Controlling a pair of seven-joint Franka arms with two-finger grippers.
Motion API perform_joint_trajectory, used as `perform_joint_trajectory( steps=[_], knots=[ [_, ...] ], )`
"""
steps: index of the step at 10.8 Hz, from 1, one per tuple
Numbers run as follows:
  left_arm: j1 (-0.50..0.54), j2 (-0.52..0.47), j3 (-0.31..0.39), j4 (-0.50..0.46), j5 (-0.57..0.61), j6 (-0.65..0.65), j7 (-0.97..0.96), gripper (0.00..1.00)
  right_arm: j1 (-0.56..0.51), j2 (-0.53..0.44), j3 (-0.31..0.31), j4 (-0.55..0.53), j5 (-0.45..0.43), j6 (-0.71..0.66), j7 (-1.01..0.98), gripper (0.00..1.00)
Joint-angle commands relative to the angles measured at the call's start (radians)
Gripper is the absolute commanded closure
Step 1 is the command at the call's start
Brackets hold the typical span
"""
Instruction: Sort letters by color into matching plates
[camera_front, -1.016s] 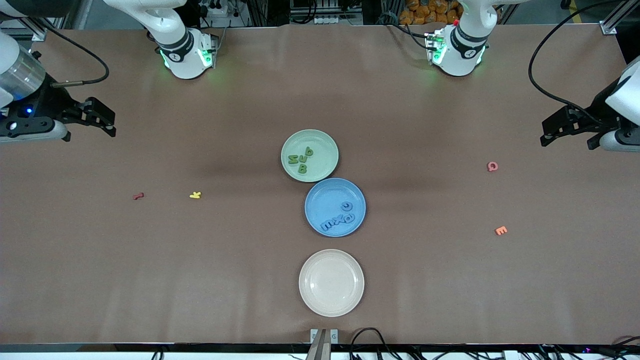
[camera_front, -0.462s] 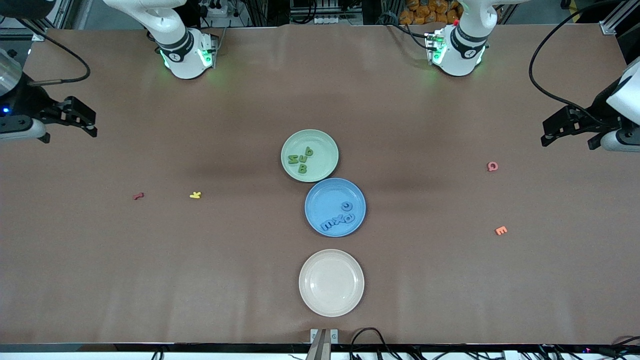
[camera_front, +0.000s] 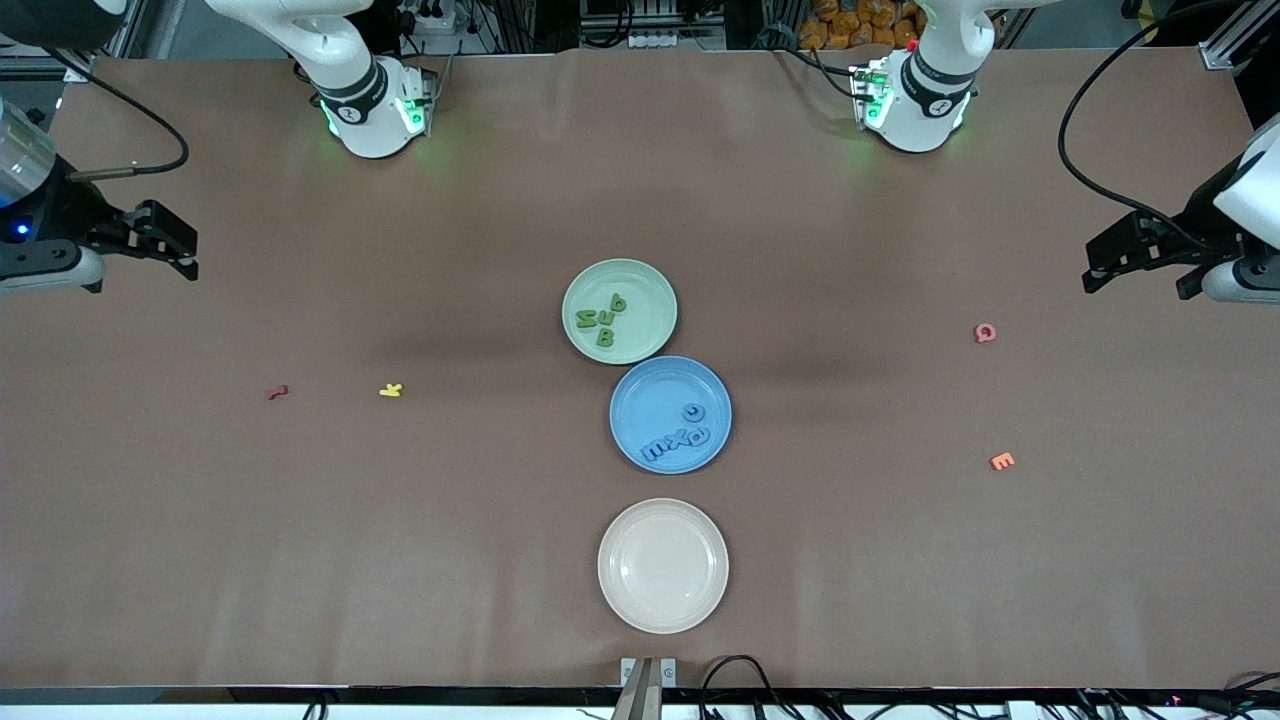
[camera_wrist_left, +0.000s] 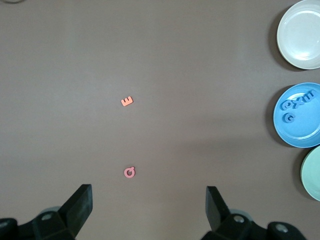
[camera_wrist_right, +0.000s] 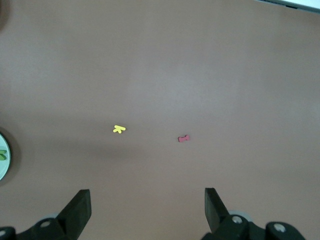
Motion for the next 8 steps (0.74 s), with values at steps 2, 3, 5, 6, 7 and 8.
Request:
perform_joint_trajectory(
  steps=[2,3,5,6,7,8],
  knots=[
    [-0.001,0.012,0.005,0.029,0.002,-0.024,0.026,0.00,-0.023,0.067,0.003,0.097,-0.011,-0.071,-0.024,0.00],
    [-0.001,0.012,0.005,0.029,0.002,-0.024,0.026,0.00,-0.020,0.067,0.003,0.096,-0.001,-0.071,-0.017,0.00],
    [-0.003,0.012,0.005,0.029,0.002,-0.024,0.025,0.00,-0.017,0.067,0.003,0.096,0.005,-0.071,0.017,0.00],
    [-0.003,0.012,0.003,0.029,0.003,-0.024,0.025,0.00,-0.013,0.067,0.007,0.099,0.006,-0.069,0.064,0.00],
    [-0.001,0.012,0.005,0.029,0.003,-0.024,0.025,0.00,-0.003,0.067,0.008,0.106,0.006,-0.069,0.109,0.00],
    [-0.003,0.012,0.003,0.029,0.003,-0.024,0.025,0.00,0.001,0.067,0.008,0.108,0.006,-0.069,0.117,0.00]
  ],
)
